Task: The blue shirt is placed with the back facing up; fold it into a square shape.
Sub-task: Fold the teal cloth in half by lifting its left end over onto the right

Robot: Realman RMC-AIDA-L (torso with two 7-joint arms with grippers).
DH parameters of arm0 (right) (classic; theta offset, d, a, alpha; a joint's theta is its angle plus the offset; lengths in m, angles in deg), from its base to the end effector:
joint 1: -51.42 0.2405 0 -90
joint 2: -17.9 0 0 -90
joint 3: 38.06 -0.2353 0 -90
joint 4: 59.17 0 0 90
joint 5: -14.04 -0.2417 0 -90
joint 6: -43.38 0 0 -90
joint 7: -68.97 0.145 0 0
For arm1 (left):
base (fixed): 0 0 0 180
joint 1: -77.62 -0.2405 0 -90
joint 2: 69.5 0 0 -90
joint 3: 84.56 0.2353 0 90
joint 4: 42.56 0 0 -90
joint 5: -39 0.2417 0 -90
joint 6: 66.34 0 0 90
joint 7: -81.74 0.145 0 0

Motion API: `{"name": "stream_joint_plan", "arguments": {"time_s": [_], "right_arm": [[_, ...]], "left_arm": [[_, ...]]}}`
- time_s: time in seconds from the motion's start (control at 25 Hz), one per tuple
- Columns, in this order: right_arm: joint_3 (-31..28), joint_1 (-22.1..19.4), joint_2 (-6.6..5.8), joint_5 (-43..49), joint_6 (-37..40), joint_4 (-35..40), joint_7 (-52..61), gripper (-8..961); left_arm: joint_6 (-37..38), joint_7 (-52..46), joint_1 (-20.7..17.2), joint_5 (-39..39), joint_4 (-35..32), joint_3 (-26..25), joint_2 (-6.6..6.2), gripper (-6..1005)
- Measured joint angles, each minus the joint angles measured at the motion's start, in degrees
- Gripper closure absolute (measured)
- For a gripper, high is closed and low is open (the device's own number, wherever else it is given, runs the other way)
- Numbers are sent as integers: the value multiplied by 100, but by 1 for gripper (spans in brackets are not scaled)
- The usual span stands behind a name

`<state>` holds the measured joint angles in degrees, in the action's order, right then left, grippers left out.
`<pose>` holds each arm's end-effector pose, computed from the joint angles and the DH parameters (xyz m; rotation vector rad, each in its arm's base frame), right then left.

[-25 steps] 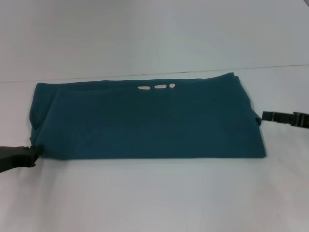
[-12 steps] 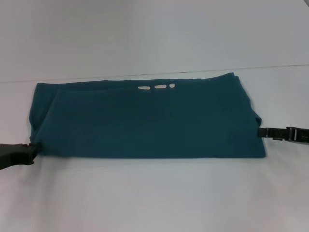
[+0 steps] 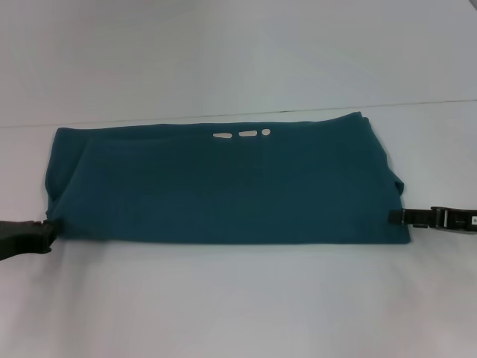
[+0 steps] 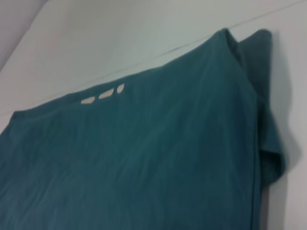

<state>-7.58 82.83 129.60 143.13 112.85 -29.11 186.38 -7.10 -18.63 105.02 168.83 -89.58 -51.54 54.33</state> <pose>0.3577 0.3679 0.0523 -2.0864 1.5861 0.4445 -0.3416 0.3759 0.0369 -2.1273 -1.0895 -0.2843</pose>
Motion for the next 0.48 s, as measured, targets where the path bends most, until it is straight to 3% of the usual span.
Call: {"name": "stream_joint_plan", "arguments": {"time_s": [0.48], "right_arm": [[1, 57, 116, 31, -164, -21, -5, 190]], "left_arm": [[-1, 0, 20, 17, 0, 3, -9, 995]]}}
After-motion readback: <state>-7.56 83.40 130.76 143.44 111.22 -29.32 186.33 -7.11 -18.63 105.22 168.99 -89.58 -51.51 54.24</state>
